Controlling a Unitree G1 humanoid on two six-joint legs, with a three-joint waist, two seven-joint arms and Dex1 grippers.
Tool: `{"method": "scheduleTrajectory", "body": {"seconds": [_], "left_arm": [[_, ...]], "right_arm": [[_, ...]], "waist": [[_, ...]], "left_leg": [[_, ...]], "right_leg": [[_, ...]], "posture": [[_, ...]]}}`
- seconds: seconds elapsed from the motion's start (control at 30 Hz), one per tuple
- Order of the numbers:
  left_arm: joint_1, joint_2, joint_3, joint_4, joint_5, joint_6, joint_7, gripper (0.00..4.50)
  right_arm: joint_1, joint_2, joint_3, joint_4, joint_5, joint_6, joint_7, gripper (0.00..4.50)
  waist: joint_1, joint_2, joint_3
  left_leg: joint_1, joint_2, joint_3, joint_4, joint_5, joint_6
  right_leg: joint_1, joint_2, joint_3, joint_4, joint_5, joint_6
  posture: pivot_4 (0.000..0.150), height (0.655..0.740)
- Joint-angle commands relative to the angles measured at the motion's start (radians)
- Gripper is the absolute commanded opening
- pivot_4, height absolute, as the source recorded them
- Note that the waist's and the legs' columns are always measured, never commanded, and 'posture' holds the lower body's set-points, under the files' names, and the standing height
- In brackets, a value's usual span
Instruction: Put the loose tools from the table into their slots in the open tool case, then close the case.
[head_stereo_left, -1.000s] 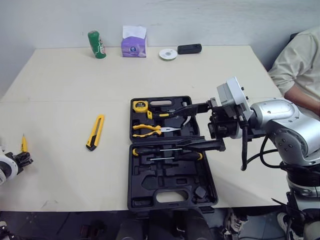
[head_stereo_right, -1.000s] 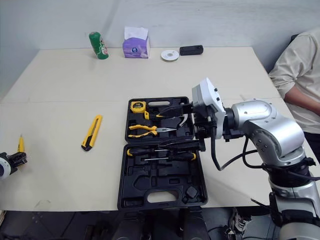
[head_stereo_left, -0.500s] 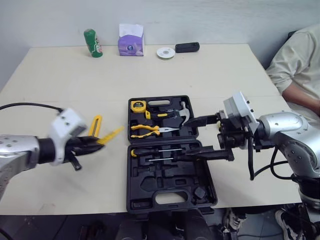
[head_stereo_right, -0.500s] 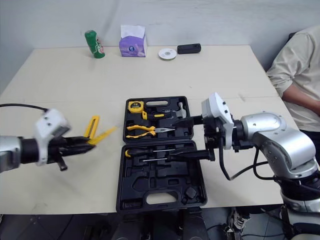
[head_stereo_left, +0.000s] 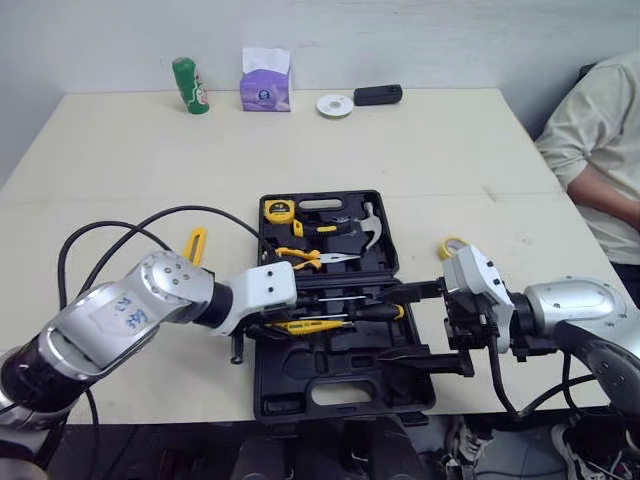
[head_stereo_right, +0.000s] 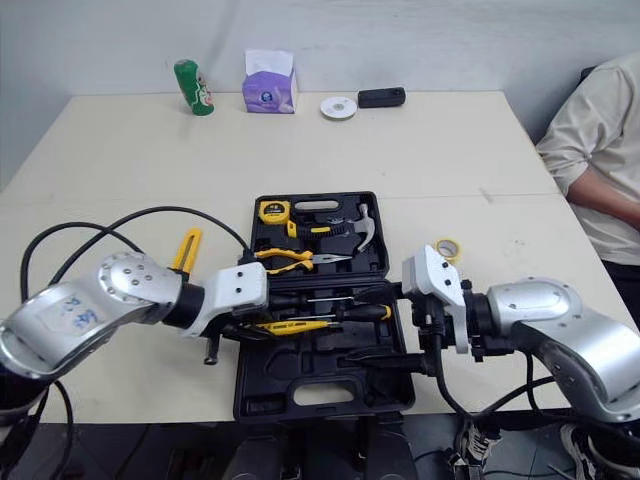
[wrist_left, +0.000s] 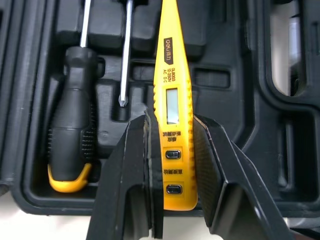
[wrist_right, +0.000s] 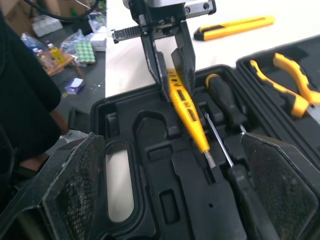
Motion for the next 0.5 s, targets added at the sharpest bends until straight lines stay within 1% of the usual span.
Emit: {"method": "scheduleTrajectory", "body": {"seconds": [0.03, 0.2, 0.5], "left_arm": [[-0.024, -0.016, -0.06, -0.009, 0.042, 0.0, -0.014, 0.53], [-0.036, -0.042, -0.079, 0.0, 0.049, 0.05, -0.015, 0.53], [-0.037, -0.038, -0.1, 0.013, 0.091, 0.027, -0.036, 0.53]], "right_arm": [[0.028, -0.006, -0.041, -0.054, 0.041, 0.009, -0.036, 4.5], [0.032, 0.003, -0.032, -0.045, 0.035, 0.002, -0.063, 4.5], [0.034, -0.002, -0.023, -0.035, 0.03, -0.005, -0.063, 4.5]], "waist": [[0.004, 0.0, 0.0], [0.009, -0.002, 0.001], [0.009, -0.002, 0.001]], "left_leg": [[0.0, 0.0, 0.0, 0.0, 0.0, 0.0], [0.0, 0.0, 0.0, 0.001, 0.001, 0.001], [0.0, 0.0, 0.0, 0.001, 0.002, 0.002]], "right_leg": [[0.0, 0.0, 0.0, 0.0, 0.0, 0.0], [0.001, 0.0, 0.0, 0.0, 0.0, 0.0], [0.001, 0.0, 0.0, 0.0, 0.0, 0.001]], "posture": [[0.15, 0.7278], [0.15, 0.7278], [0.15, 0.7278]]}}
